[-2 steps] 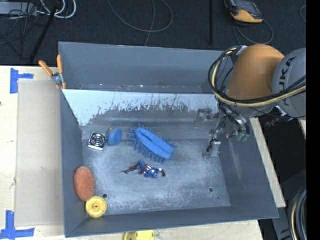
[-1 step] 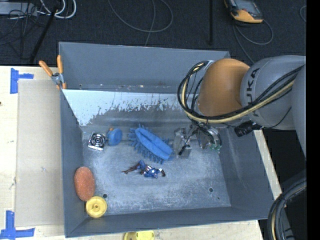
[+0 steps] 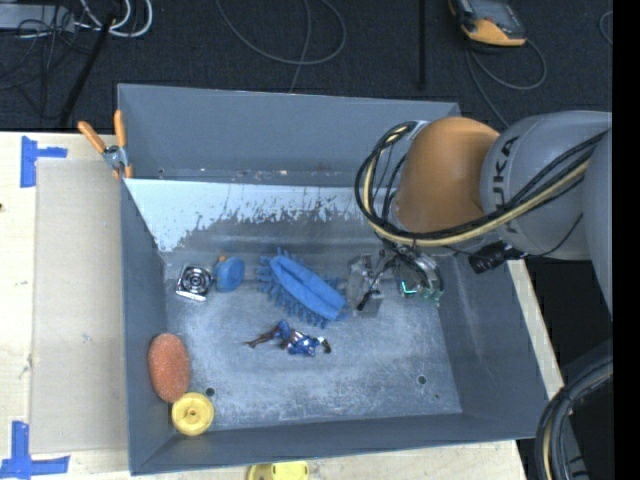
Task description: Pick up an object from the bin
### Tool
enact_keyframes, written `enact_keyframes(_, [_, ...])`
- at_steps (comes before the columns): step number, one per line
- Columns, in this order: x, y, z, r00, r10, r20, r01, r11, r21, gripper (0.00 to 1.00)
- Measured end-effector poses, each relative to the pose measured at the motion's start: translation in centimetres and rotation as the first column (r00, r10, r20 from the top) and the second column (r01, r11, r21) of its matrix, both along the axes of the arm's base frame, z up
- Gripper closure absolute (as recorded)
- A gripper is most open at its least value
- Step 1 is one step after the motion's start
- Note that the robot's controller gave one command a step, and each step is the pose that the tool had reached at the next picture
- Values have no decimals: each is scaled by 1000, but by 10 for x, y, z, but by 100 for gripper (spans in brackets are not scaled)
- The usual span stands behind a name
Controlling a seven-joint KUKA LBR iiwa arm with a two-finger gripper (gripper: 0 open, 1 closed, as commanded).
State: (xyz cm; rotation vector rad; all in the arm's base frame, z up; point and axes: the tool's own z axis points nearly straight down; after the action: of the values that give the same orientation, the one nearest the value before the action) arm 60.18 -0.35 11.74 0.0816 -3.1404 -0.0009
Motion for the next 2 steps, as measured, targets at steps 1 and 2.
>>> enact_keyframes(1, [0, 0, 0, 1000, 1, 0, -1, 1000, 0, 0])
enact_keyframes(2, [3, 34, -23, 998, 70, 2, -70, 998, -2, 0])
